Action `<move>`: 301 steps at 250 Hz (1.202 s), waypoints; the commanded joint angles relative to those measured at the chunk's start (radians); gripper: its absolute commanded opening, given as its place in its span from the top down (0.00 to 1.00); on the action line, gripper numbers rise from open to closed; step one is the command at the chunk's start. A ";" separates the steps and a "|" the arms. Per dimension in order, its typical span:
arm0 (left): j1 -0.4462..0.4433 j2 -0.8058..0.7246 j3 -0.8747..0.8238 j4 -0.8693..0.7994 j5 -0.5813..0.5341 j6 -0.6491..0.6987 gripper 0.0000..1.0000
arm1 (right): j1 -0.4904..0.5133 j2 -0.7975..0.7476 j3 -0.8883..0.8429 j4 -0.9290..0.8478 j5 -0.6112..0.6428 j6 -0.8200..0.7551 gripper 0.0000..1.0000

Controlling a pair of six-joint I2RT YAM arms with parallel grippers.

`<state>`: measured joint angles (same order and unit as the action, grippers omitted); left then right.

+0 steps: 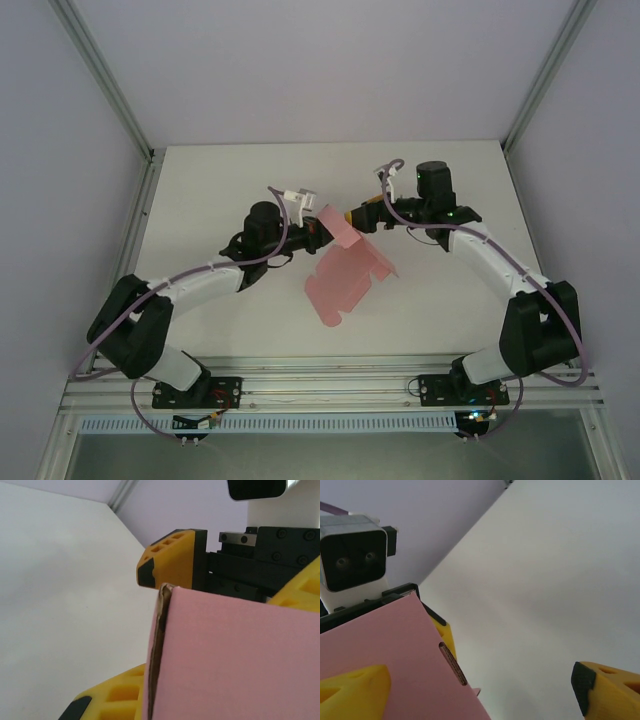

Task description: Assemble paper box

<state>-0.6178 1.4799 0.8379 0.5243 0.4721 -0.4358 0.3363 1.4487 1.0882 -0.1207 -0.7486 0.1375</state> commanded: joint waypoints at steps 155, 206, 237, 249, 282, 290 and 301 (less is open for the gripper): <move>-0.103 -0.166 0.003 -0.211 -0.469 0.085 1.00 | -0.026 -0.119 0.047 -0.176 0.578 0.016 0.00; -0.104 -0.208 -0.035 -0.269 -0.614 0.148 1.00 | -0.032 -0.315 0.124 -0.345 0.889 -0.139 0.00; -0.103 -0.210 -0.032 -0.300 -0.669 0.173 1.00 | -0.028 -0.396 0.203 -0.482 0.687 -0.187 0.07; -0.103 -0.201 -0.005 -0.353 -0.691 0.177 1.00 | -0.010 -0.426 0.213 -0.531 0.488 -0.277 0.08; -0.103 -0.159 0.106 -0.547 -0.722 0.152 1.00 | 0.104 -0.532 0.149 -0.569 0.349 -0.698 0.11; -0.104 -0.154 0.125 -0.587 -0.722 0.145 1.00 | 0.115 -0.540 0.144 -0.570 0.347 -0.766 0.12; -0.103 -0.150 0.140 -0.626 -0.726 0.134 1.00 | 0.119 -0.531 0.160 -0.606 0.319 -0.854 0.14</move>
<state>-0.7170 1.3178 0.8948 0.0566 -0.2070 -0.2905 0.4259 0.9276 1.2610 -0.6075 -0.2825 -0.3359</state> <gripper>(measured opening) 0.085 0.882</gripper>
